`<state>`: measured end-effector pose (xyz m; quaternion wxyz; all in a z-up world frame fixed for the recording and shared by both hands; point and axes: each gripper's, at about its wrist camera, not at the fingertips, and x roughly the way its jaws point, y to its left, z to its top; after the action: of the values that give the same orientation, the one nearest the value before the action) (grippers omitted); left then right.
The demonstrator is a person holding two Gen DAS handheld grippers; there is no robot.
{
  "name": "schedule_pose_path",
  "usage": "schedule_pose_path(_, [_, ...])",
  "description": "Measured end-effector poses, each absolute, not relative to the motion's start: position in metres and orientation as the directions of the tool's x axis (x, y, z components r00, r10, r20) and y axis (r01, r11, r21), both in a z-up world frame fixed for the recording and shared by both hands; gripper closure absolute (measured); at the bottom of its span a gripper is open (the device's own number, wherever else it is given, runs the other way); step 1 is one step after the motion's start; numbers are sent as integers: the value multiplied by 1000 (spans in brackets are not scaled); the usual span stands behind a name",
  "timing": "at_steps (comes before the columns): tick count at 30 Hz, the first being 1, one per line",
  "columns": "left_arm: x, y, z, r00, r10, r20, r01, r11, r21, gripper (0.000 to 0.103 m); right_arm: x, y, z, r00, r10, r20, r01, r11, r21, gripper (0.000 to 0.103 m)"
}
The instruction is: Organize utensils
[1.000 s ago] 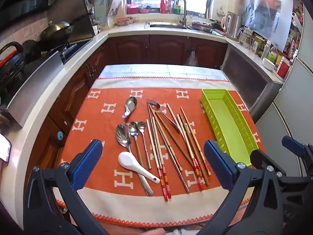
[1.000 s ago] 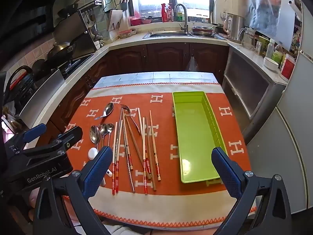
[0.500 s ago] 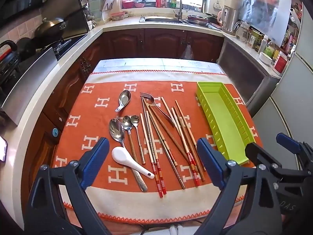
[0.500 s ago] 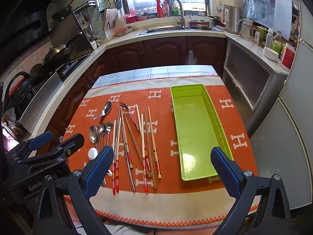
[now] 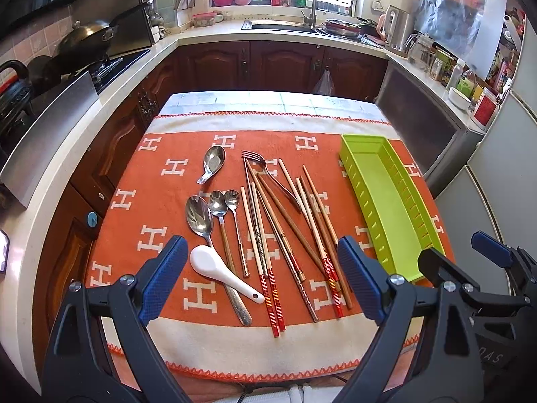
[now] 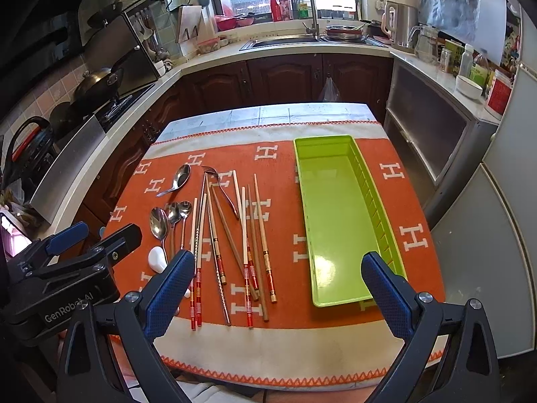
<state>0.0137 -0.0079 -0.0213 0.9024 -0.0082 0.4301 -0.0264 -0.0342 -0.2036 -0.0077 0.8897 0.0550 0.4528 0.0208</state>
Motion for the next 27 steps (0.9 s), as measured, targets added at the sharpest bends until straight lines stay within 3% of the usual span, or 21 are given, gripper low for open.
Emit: schedule_pose_path(27, [20, -12, -27, 616, -25, -788, 30, 1000, -8, 14, -30, -204, -18, 572, 93, -815, 14, 992, 123, 2])
